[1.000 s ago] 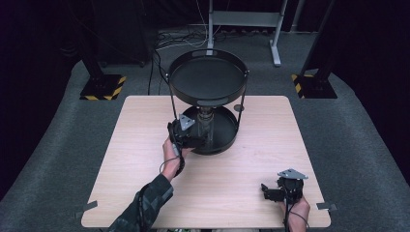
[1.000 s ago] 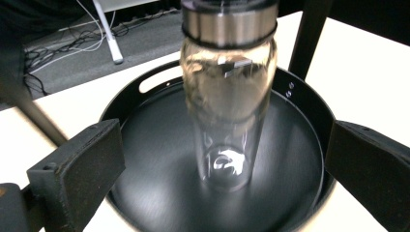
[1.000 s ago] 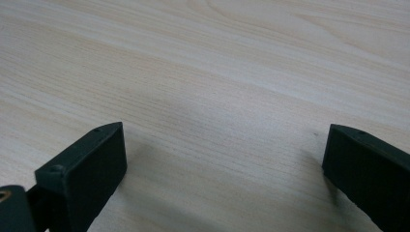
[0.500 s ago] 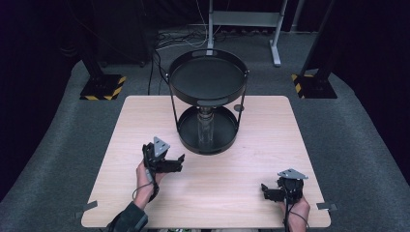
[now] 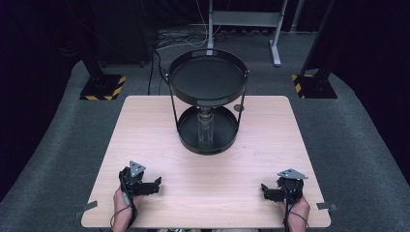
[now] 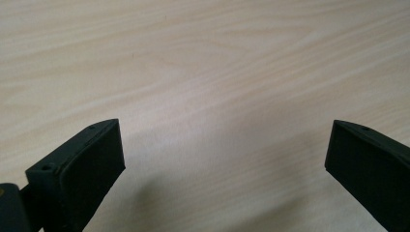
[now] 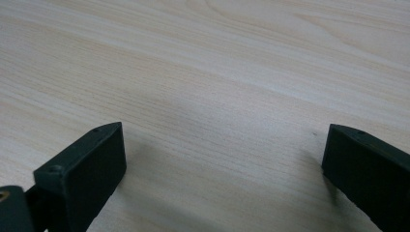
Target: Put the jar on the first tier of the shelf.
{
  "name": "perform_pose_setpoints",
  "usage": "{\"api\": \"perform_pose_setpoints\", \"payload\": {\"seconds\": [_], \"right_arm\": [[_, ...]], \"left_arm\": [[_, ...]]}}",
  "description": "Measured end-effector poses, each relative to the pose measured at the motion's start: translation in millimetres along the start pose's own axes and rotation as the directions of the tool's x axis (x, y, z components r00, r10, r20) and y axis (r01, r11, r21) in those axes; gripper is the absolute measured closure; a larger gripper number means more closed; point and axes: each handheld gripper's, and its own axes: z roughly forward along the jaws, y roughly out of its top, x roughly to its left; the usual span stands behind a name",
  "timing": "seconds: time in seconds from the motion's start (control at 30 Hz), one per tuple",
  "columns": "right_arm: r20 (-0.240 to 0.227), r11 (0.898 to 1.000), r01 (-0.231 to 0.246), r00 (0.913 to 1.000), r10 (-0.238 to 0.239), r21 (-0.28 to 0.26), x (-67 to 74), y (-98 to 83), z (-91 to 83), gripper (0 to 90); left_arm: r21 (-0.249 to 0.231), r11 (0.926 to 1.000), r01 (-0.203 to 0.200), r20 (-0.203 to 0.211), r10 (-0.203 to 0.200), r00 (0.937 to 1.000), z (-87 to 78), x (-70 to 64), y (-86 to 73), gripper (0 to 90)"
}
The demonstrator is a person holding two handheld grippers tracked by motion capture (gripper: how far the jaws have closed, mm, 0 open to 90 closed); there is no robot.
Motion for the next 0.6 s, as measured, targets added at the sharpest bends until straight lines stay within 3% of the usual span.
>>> {"api": "perform_pose_setpoints", "payload": {"seconds": [0.13, 0.27, 0.6], "right_arm": [[0.002, 1.000, -0.001, 1.0000, 0.001, 0.000, 0.0, 0.0, 0.0, 1.0], [0.002, 1.000, -0.001, 1.0000, 0.001, 0.001, 0.1, 0.0, 0.1, 1.0], [0.002, 1.000, 0.004, 1.0000, -0.004, 0.001, 0.2, 0.0, 0.1, 0.8]], "left_arm": [[0.031, 0.9995, -0.003, -0.004, 0.003, 1.0000, 2.1, -1.2, -6.2, 0.2], [0.039, 0.9991, 0.014, 0.012, -0.014, 0.9998, 2.4, 2.3, -6.6, 0.1], [0.040, 0.9991, 0.014, 0.010, -0.014, 0.9998, 2.4, 2.7, -6.7, 0.1]]}}
